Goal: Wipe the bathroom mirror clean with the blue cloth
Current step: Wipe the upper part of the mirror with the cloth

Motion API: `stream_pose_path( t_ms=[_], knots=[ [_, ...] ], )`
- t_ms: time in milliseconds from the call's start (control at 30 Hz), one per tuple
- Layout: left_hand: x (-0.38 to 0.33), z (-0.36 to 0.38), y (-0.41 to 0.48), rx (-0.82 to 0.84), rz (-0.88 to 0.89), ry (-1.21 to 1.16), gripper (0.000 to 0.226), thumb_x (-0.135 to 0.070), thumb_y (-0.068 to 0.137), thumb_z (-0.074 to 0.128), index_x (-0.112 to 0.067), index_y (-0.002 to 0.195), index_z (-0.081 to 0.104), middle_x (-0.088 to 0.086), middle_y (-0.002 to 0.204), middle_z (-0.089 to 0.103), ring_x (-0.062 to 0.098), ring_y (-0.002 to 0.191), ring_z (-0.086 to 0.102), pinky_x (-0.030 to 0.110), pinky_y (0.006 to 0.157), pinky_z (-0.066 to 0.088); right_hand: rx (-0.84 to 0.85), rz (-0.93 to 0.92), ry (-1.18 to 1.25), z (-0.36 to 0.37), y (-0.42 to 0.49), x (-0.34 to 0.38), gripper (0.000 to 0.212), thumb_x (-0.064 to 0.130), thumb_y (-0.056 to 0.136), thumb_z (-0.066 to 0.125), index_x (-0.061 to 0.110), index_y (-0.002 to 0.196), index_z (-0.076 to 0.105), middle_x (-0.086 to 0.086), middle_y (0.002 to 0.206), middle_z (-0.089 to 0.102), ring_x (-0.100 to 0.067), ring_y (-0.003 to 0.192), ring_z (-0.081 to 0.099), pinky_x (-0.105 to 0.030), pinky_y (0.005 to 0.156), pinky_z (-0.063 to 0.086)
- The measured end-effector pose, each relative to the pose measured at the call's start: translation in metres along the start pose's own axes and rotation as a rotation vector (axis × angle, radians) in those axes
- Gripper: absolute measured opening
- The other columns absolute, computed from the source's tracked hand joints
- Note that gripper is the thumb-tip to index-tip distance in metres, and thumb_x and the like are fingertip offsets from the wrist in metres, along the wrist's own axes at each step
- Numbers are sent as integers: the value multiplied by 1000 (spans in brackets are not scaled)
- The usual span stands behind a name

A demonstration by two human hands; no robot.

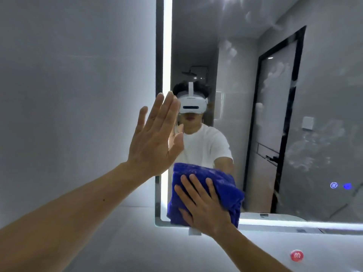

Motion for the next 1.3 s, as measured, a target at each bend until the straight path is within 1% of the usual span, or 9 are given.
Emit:
stream_pose_path(
  t_ms=[100, 200, 300, 400, 567, 700, 967, 1100, 1300],
  knots=[
    [3, 1, 3, -14, -2, -9, 67, -51, 102, 14, -14, 158, 13, 3, 166, 4, 19, 153, -1, 42, 123, -5, 51, -209, -93, 12, -34, 12, 48, 35, 103, 23, 21, 148, 32, -2, 154, 32, -26, 141, 24, -49, 118, 2],
    [5, -6, 8, -44, 4, -21, 67, -50, 101, 19, -14, 158, 15, 2, 166, 5, 19, 153, 0, 43, 123, -4, 64, -339, -128, 6, -39, -8, 54, 36, 101, 35, 21, 152, 24, 0, 158, 25, -23, 144, 20, -47, 119, 4],
    [4, -10, 17, -51, 5, -5, 67, -47, 100, 27, -13, 158, 16, 2, 166, 6, 19, 153, 0, 41, 123, -7, -15, -84, -49, -26, -3, -76, 49, 38, 105, 16, 20, 150, 24, -3, 157, 23, -23, 145, 18, -46, 119, 2],
    [-2, -17, 33, -61, -15, 5, 67, -46, 100, 26, -13, 157, 17, 3, 166, 6, 18, 153, 0, 37, 122, -9, -47, 106, 18, -60, 42, -147, 53, 42, 103, 20, 18, 151, 23, -5, 158, 21, -23, 147, 10, -49, 118, 8],
    [-14, -32, 61, -104, -16, 51, 67, -47, 101, 22, -12, 157, 19, 2, 166, 7, 17, 153, 0, 33, 122, -9, -123, 319, 46, -105, 125, -227, 60, 49, 101, 8, 21, 154, 2, -1, 162, -9, -18, 148, -13, -43, 119, -11],
    [-14, -45, 71, -111, 0, 95, 68, -50, 101, 13, -12, 158, 14, 1, 165, 4, 15, 153, -3, 33, 122, -9, -194, 521, 80, -134, 187, -265, 62, 48, 101, 5, 18, 154, -6, -5, 162, -15, -20, 147, -17, -46, 118, -12],
    [-3, -58, 82, -105, 7, 213, 67, -45, 101, 27, -11, 157, 17, 2, 166, 6, 13, 152, -4, 33, 122, -11, -263, 598, 108, -148, 212, -260, 66, 49, 101, 10, 11, 153, -2, -12, 162, -6, -27, 149, -7, -50, 119, -5],
    [0, -71, 93, -110, 2, 212, 67, -48, 101, 21, -11, 157, 17, 3, 165, 8, 14, 153, -1, 33, 122, -9, -214, 470, 158, -118, 160, -204, 66, 51, 102, 12, 12, 155, 6, -9, 163, 1, -26, 150, -1, -47, 119, -6],
    [-6, -71, 107, -101, 48, 184, 67, -49, 99, 24, -17, 157, 16, -1, 165, 6, 11, 152, -4, 33, 122, -9, -139, 261, 128, -85, 100, -169, 61, 49, 102, 18, 13, 152, 19, -6, 158, 18, -27, 144, 27, -47, 116, 13]
  ],
)
Point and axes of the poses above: each hand's wrist, its own y-axis towards the middle knuckle, its own z-axis out of the palm, x = y × z, the point moved 9 cm from there along y, towards the middle knuckle
